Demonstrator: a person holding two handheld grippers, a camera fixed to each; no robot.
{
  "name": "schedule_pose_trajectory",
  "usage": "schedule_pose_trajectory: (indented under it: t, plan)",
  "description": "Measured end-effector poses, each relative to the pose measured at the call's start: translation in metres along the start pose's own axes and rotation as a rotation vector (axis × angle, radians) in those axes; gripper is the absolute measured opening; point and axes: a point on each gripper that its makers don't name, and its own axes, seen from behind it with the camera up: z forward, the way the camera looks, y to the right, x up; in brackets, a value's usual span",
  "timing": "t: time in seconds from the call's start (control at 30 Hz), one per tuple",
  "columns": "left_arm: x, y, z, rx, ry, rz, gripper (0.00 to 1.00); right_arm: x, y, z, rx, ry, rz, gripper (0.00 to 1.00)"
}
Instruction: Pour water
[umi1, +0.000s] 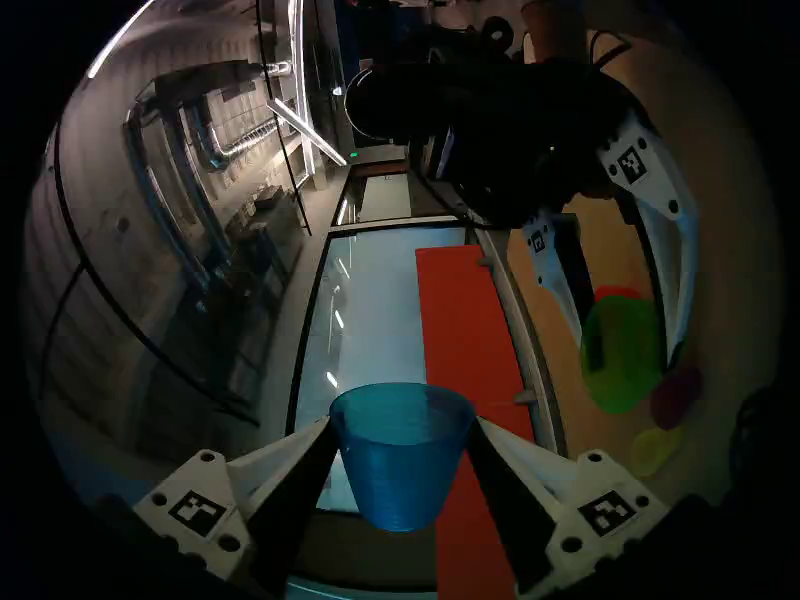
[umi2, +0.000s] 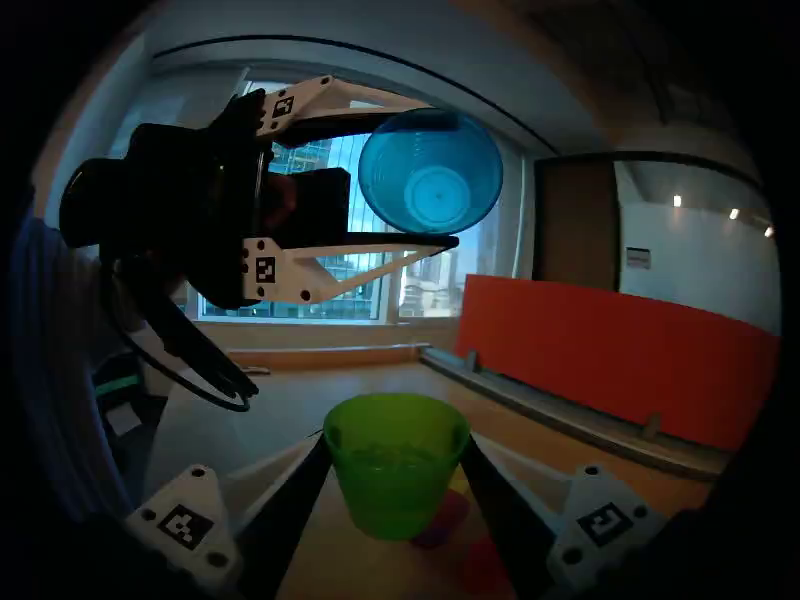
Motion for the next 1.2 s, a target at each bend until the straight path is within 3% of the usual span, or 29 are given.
schedule_pose_trajectory:
  t: [0.3,0.5,0.8,1.1,1.2]
  plan:
    - [-0.004,-0.003,0.000,0.004,0.000,-0.018,0.86,-0.001,0.001,0.002,-0.002,0.002,0.003,0.90]
    - [-0.007,-0.001,-0.001,0.002,-0.008,-0.084,0.86,-0.001,0.003,0.002,-0.008,0.002,0.003,0.90]
    - [-0.009,-0.010,-0.001,0.027,0.000,-0.300,0.86,0.000,0.004,0.001,-0.016,0.007,0.006,0.90]
    - [-0.016,-0.026,-0.005,0.052,0.030,-0.633,0.86,0.006,0.008,0.000,-0.026,0.025,0.016,0.90]
    - [-0.019,-0.029,-0.007,0.055,0.031,-0.723,0.86,0.008,0.008,-0.001,-0.028,0.029,0.015,0.90]
